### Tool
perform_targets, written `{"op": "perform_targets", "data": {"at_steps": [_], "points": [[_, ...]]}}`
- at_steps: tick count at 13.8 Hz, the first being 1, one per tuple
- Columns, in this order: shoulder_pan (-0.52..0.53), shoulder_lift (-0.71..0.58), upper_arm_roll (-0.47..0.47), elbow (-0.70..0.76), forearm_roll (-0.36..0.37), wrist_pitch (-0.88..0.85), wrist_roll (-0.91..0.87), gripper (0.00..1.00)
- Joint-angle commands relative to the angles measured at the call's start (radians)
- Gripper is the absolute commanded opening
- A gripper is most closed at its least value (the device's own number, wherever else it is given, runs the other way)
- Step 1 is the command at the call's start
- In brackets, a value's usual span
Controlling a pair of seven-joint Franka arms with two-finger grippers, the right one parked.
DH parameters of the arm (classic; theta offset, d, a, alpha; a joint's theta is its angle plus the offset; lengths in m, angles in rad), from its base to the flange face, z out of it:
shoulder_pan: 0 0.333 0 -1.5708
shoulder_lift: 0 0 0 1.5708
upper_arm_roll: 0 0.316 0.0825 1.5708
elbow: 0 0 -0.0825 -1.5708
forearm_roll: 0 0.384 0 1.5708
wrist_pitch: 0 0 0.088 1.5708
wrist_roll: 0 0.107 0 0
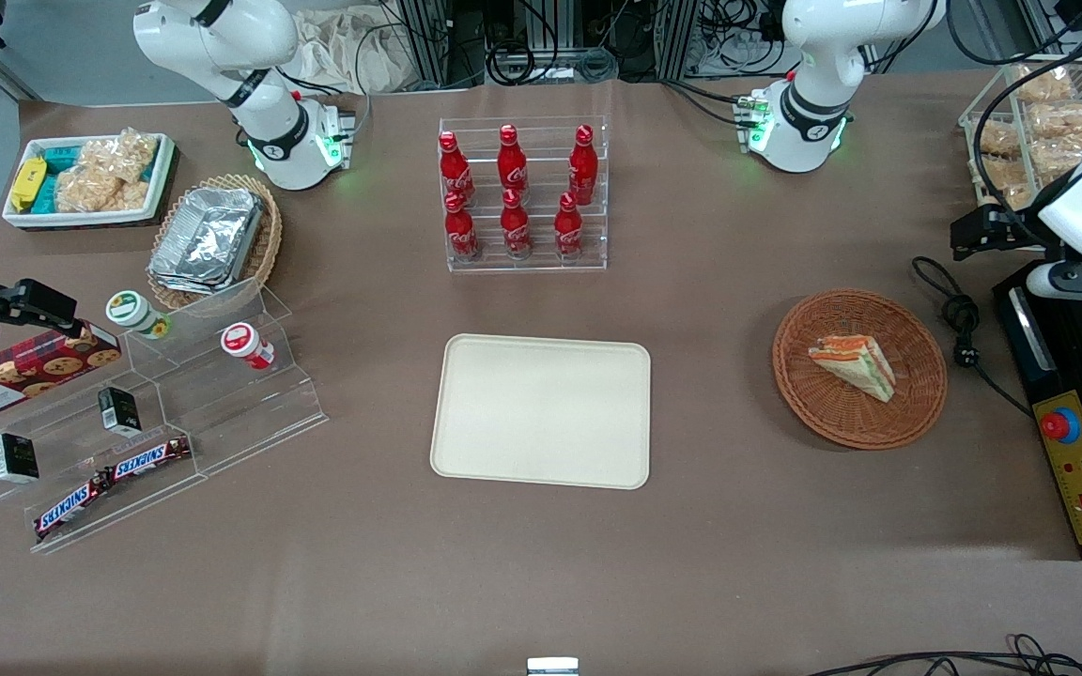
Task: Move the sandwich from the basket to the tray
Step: 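Move the left gripper down over the wrapped sandwich in the wicker basket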
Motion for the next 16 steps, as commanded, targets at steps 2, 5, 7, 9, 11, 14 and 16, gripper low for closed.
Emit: {"op": "perform_targets", "data": {"at_steps": [2,5,7,9,11,14,16], "points": [[-0.003,0.015,-0.021,0.030,0.000,-0.034,-0.067,1.00],[-0.002,0.027,-0.038,0.022,0.001,-0.041,-0.095,1.00],[0.004,0.042,-0.036,0.008,-0.002,-0.049,-0.267,1.00],[0.008,0.068,-0.033,-0.025,0.000,0.001,-0.400,1.00],[0.017,0.059,-0.030,-0.114,-0.002,0.099,-0.608,1.00],[0.015,0.061,-0.028,-0.249,0.012,0.276,-0.916,1.00],[0.017,0.085,-0.027,-0.272,0.012,0.340,-1.109,1.00]]}}
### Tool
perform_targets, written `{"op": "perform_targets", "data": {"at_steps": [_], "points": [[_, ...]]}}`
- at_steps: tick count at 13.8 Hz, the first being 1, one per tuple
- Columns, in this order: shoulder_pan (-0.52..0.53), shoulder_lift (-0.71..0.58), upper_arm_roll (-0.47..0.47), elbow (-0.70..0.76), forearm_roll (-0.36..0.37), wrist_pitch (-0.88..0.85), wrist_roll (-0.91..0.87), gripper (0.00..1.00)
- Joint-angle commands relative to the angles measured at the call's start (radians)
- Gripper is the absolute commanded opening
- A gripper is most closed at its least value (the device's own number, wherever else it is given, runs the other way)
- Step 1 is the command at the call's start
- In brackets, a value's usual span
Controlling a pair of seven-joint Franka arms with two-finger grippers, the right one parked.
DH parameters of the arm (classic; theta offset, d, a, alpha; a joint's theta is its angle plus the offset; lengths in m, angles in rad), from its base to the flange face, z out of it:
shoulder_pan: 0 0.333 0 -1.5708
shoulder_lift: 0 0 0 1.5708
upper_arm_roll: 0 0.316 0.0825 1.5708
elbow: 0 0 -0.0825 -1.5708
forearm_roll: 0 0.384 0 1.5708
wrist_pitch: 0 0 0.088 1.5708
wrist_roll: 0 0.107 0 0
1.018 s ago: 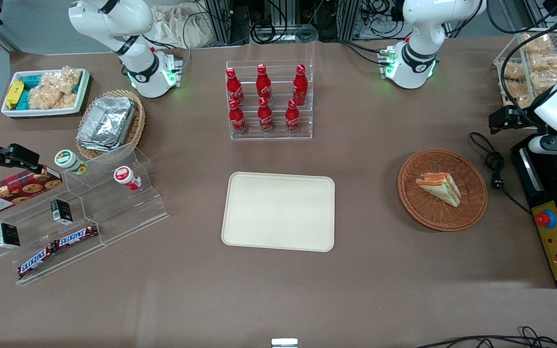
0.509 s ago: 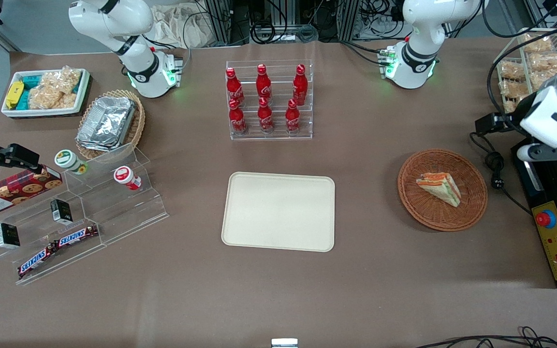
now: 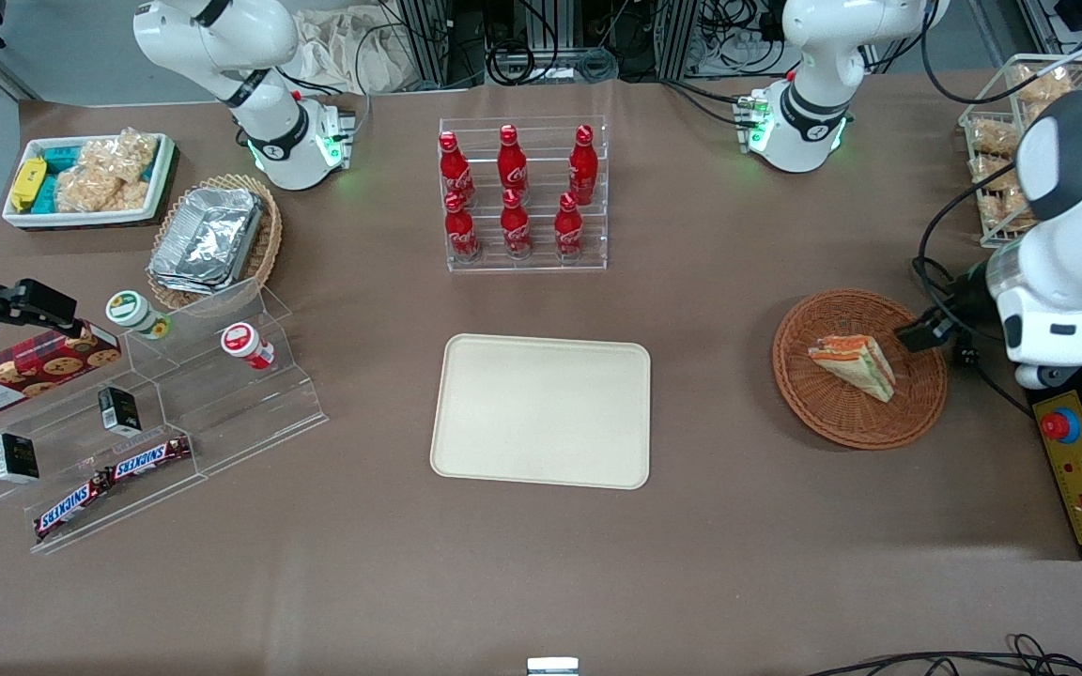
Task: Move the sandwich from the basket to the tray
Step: 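Move the left gripper down over the wrapped sandwich in the wicker basket, then lower the open left gripper around the sandwich and close it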
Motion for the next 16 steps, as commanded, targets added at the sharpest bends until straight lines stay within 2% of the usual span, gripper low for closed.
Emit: {"op": "perform_targets", "data": {"at_steps": [1,3,6,9,12,16], "points": [[0.004,0.036,-0.002,-0.039,0.013,0.093,-0.256,1.00],[0.002,0.114,-0.002,-0.044,0.020,0.186,-0.446,1.00],[0.002,0.202,-0.002,-0.096,0.120,0.337,-0.640,1.00],[0.004,0.207,-0.002,-0.186,0.128,0.431,-0.657,1.00],[0.004,0.185,-0.002,-0.272,0.129,0.448,-0.656,1.00],[0.004,0.172,0.000,-0.275,0.129,0.440,-0.656,1.00]]}}
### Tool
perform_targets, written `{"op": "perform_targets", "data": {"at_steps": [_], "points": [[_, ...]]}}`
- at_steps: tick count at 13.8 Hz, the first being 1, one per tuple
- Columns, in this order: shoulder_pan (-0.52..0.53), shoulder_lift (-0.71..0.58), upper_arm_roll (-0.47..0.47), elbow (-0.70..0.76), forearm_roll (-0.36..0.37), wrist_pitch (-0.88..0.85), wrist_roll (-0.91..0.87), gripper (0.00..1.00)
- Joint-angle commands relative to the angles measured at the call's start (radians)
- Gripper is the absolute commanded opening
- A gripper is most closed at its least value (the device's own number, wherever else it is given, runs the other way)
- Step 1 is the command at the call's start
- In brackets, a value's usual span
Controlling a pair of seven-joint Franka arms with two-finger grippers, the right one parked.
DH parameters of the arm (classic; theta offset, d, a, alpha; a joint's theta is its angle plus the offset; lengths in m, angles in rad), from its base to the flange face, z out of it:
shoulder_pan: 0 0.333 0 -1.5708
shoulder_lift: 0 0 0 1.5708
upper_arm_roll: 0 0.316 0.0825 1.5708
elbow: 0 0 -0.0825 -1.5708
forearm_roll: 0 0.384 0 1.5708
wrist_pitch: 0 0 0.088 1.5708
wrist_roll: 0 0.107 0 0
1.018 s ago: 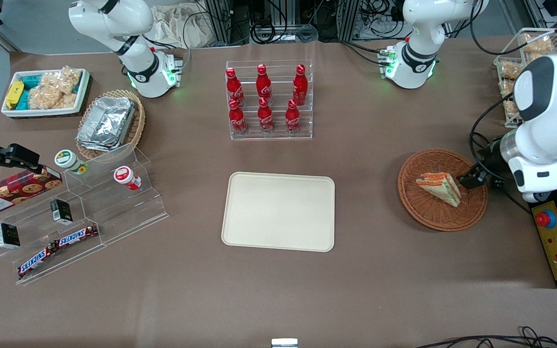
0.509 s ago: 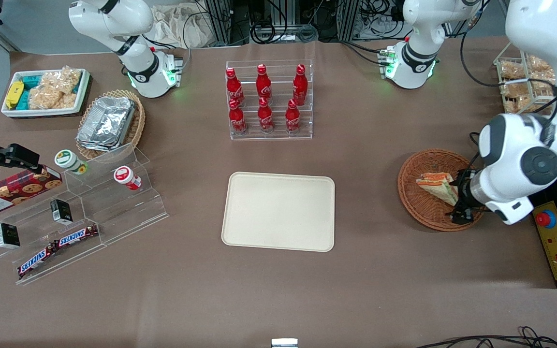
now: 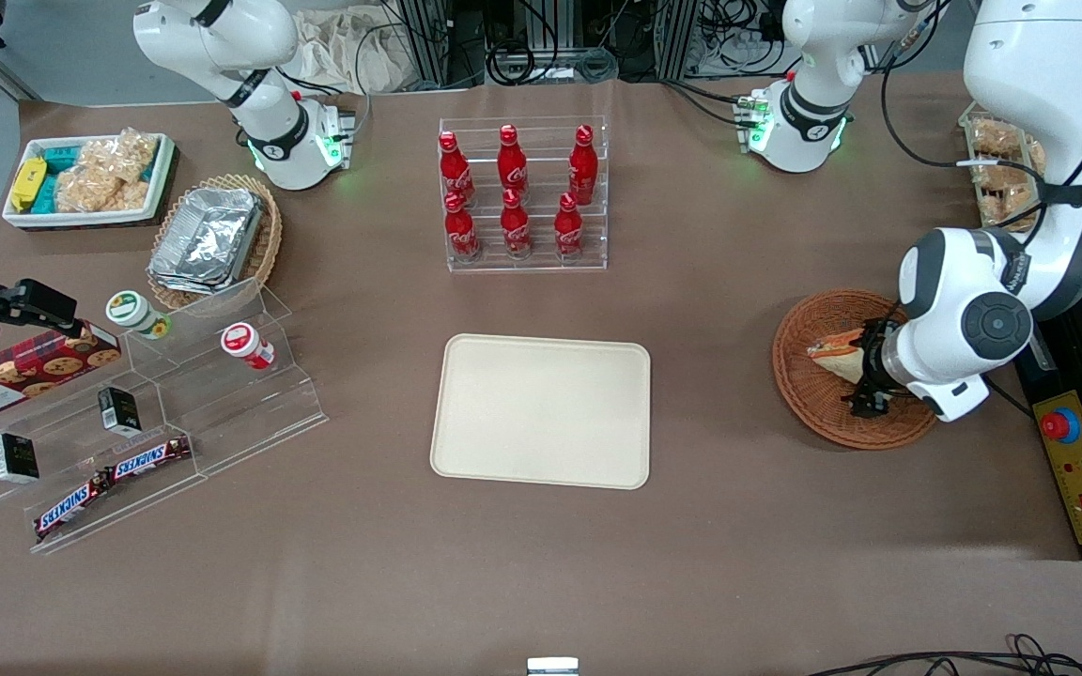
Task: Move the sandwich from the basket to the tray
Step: 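Lower the open left gripper around the sandwich and close it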
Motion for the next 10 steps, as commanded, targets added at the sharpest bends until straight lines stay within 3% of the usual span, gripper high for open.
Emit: {"op": "perform_targets", "data": {"at_steps": [1,5,10], "points": [[0.004,-0.043,-0.002,-0.007,0.017,0.009,-0.029,1.00],[0.008,-0.040,-0.002,0.075,0.018,-0.154,-0.017,1.00],[0.010,-0.037,-0.001,-0.123,0.058,0.053,-0.020,1.00]]}}
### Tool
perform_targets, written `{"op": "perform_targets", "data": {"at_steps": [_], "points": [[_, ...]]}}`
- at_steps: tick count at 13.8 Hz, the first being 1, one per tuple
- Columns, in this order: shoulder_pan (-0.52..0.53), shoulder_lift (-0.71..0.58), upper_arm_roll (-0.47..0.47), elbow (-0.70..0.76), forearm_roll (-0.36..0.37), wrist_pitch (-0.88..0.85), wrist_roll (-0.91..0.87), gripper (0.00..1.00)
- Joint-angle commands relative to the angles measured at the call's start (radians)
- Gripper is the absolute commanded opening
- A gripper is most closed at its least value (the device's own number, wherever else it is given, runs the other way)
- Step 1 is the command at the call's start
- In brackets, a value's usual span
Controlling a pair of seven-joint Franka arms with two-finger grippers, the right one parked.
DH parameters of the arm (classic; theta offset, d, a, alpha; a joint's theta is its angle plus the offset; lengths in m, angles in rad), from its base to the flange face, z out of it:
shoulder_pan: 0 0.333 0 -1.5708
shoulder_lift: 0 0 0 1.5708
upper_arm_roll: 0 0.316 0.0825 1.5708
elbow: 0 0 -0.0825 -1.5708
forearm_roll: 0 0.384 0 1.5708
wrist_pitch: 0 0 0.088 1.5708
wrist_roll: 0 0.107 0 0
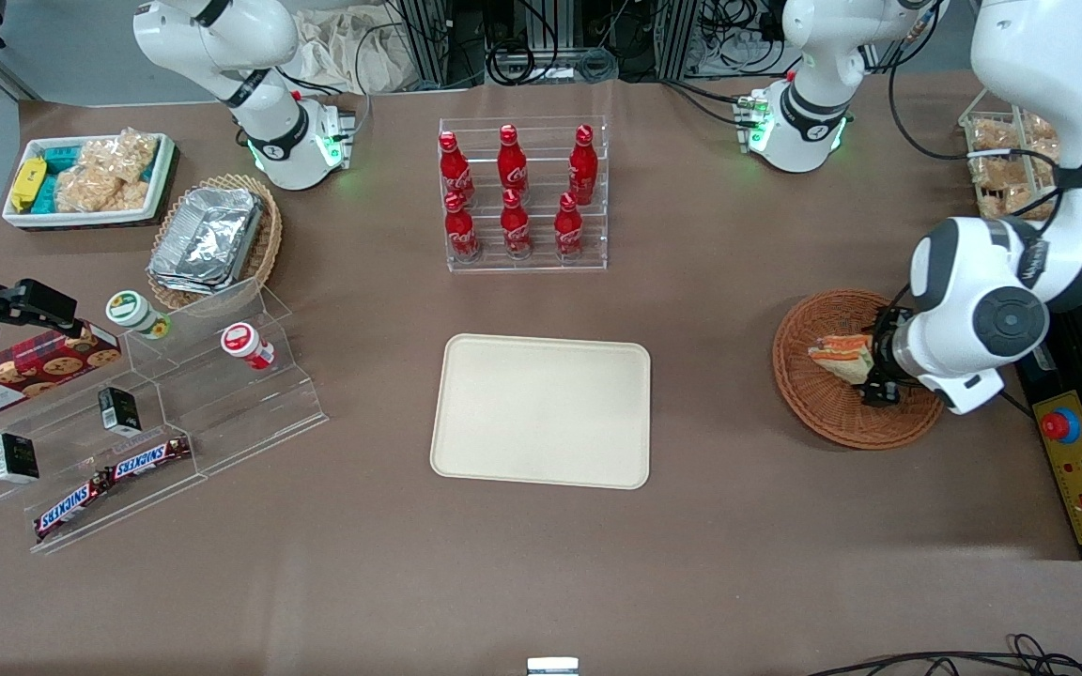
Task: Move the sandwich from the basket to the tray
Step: 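Lower the open left gripper around the sandwich and close it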
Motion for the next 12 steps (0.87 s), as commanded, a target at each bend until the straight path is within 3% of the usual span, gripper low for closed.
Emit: {"op": "perform_targets", "data": {"at_steps": [1,3,4,6,9,12], "points": [[0.007,-0.012,-0.003,-0.113,0.049,0.123,-0.018,1.00],[0.006,0.009,-0.002,-0.106,0.051,0.126,-0.023,1.00],[0.007,0.014,0.000,-0.104,0.058,0.130,-0.028,0.87],[0.007,0.016,0.005,-0.098,0.097,0.134,-0.028,0.40],[0.007,0.033,0.029,-0.074,0.138,0.134,-0.029,0.00],[0.004,0.019,0.028,-0.035,0.138,0.114,-0.025,0.00]]}}
